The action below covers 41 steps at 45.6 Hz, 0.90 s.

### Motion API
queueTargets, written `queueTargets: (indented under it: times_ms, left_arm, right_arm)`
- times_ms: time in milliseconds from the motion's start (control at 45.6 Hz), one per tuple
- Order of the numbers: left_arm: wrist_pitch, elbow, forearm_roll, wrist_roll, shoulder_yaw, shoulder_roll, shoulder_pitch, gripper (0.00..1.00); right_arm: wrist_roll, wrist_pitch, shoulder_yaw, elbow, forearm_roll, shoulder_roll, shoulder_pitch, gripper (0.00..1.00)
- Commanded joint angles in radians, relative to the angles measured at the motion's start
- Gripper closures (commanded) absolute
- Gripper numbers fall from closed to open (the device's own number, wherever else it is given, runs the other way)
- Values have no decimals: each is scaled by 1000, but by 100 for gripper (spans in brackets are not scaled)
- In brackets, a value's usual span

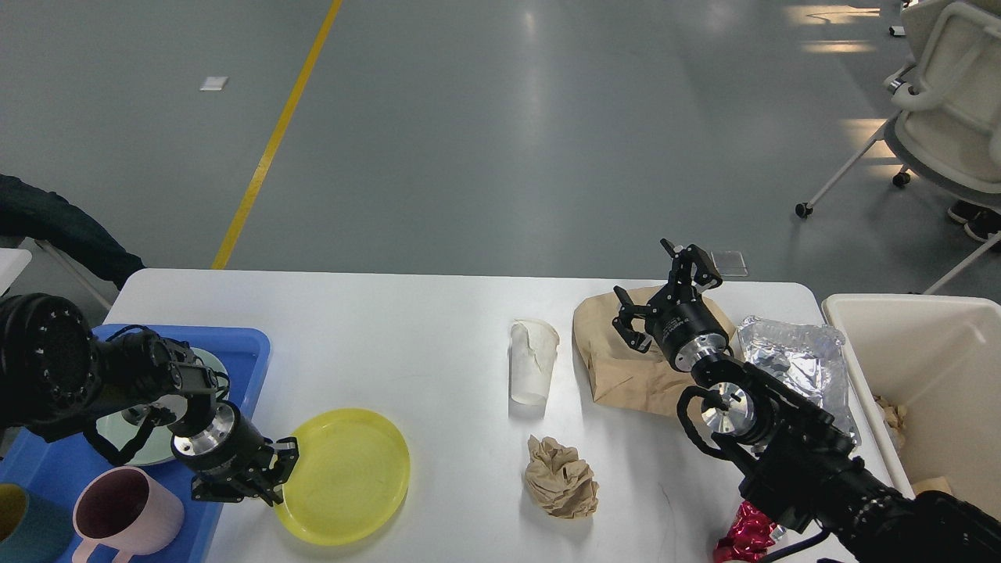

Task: Tidy desktop
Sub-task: 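Lift the yellow plate and lay it onto the green plate in the tray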

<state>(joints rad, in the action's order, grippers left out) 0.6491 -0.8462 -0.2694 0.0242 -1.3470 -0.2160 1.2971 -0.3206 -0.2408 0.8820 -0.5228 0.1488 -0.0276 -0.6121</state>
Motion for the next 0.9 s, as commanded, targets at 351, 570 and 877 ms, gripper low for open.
queueTargets:
  times_ms: [351,570,877]
  left_arm:
    - [37,-10,2,-101,-8,-11,197,100]
    - [130,-13,4,-124,-9,-69,324,100]
    - [204,1,7,-129,-9,-284,401,100]
  right_arm:
    - [0,2,0,1,0,0,0,0]
    - [0,0,0,1,0,0,0,0]
    - [0,0,0,1,0,0,0,0]
